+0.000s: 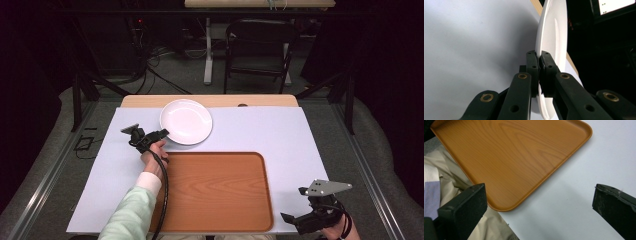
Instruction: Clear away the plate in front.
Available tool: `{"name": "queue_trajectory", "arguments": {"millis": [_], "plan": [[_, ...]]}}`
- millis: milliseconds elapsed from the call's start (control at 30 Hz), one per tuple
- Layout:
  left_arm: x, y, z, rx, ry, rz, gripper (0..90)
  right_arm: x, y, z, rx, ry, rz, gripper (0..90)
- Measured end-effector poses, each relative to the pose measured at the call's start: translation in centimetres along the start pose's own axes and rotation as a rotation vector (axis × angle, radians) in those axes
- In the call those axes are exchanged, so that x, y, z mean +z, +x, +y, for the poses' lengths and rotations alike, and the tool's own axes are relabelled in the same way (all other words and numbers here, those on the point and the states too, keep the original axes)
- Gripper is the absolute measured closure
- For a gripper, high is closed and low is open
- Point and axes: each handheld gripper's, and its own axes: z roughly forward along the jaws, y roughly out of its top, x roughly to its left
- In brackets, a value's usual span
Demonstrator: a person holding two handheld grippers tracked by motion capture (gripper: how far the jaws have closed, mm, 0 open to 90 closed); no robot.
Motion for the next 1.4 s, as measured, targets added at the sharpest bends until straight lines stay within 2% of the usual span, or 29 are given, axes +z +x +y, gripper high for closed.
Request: {"name": "queue_trajectory", "arguments": {"millis": [233,333,467,633,733,900,1067,1400], "plan": [[-0.2,-0.6,0.1,0.027,0.004,-0.018,87.3,0.7,-0.3,0.6,0.038,0.024,-0.008,0.0],[-0.6,-1.3,0.2,0.059,0.008,-0.034,87.2,1.0,-0.9,1.1,0.082,0.023,-0.006,0.0],[-1.3,-2.1,0.3,0.096,0.013,-0.052,87.5,1.6,-1.4,1.9,0.117,0.026,0.002,0.0],[-1.9,-2.7,0.4,0.119,0.011,-0.074,87.4,2.3,-1.7,2.9,0.125,0.03,0.015,0.0],[-2.4,-3.1,0.4,0.146,0.025,-0.094,87.5,3.3,-1.9,3.9,0.134,0.042,0.037,0.0],[-2.9,-3.7,0.1,0.168,0.044,-0.116,87.5,4.7,-2.3,5.1,0.143,0.057,0.066,0.0],[-3.2,-4.0,-0.2,0.182,0.057,-0.137,87.6,5.8,-2.6,6.1,0.161,0.057,0.093,0.0],[-3.9,-4.9,-0.7,0.217,0.08,-0.18,87.5,9.0,-3.4,9.2,0.185,0.039,0.139,0.6]]}}
